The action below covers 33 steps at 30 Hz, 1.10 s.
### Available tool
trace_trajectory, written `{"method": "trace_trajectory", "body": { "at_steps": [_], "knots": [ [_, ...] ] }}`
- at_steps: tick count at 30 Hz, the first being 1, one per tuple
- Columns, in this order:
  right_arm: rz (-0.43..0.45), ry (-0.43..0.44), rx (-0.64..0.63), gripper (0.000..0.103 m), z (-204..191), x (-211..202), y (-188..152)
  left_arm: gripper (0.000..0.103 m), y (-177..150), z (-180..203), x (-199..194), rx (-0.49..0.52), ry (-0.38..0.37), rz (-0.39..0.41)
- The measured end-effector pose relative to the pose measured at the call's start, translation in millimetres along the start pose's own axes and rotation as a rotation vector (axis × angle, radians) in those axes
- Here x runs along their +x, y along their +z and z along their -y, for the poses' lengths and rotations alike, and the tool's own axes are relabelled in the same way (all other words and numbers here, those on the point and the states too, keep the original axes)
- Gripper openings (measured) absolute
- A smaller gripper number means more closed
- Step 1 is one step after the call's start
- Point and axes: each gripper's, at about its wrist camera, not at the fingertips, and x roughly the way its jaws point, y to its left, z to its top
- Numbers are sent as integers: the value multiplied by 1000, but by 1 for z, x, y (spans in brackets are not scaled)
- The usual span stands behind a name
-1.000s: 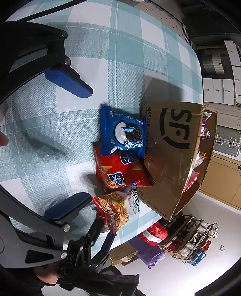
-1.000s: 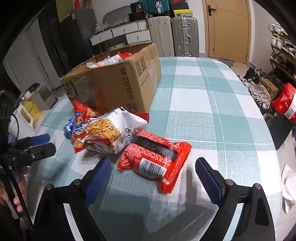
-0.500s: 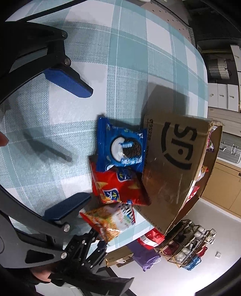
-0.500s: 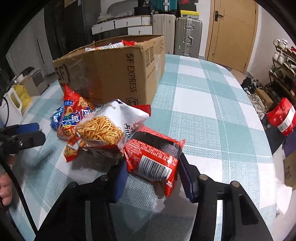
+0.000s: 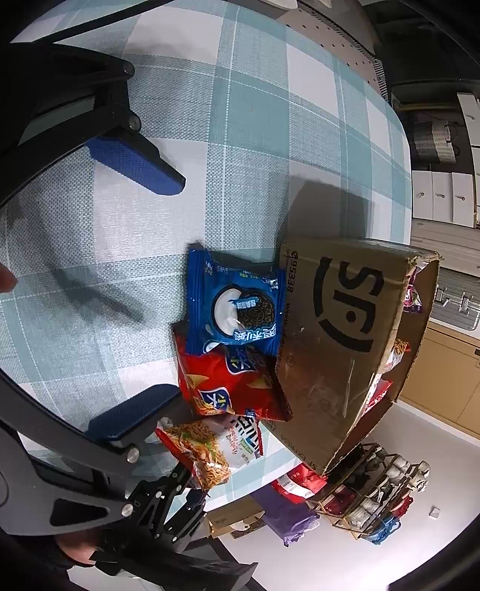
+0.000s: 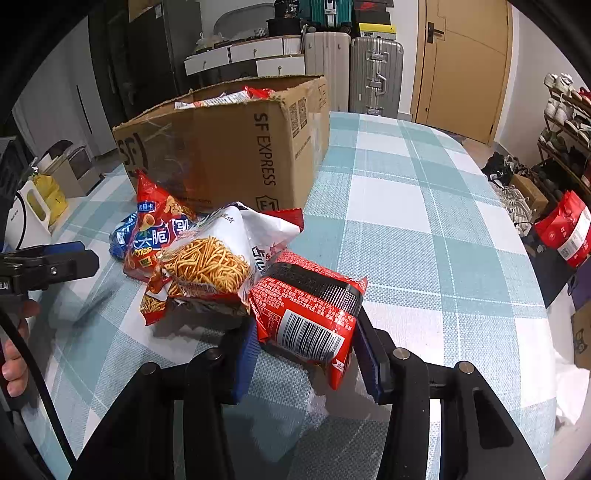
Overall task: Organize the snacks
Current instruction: 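Grasp the red noodle packet with barcode using the right tool, then grasp the blue Oreo packet with the left tool while the right tool holds the red packet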
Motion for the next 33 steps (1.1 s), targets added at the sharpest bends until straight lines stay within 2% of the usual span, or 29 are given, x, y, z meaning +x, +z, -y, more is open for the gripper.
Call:
{"method": "trace_trajectory", "body": {
  "at_steps": [10,22,33],
  "knots": [
    [30,52,83,48,13,-12,-2,102,13,6,2,20,16,9],
    [87,66,128,48,20,-34,0,102,39,5,19,14,27,-5],
    [132,58,132,48,22,-53,2,102,54,-3,40,24,-12,-26]
  ]
}}
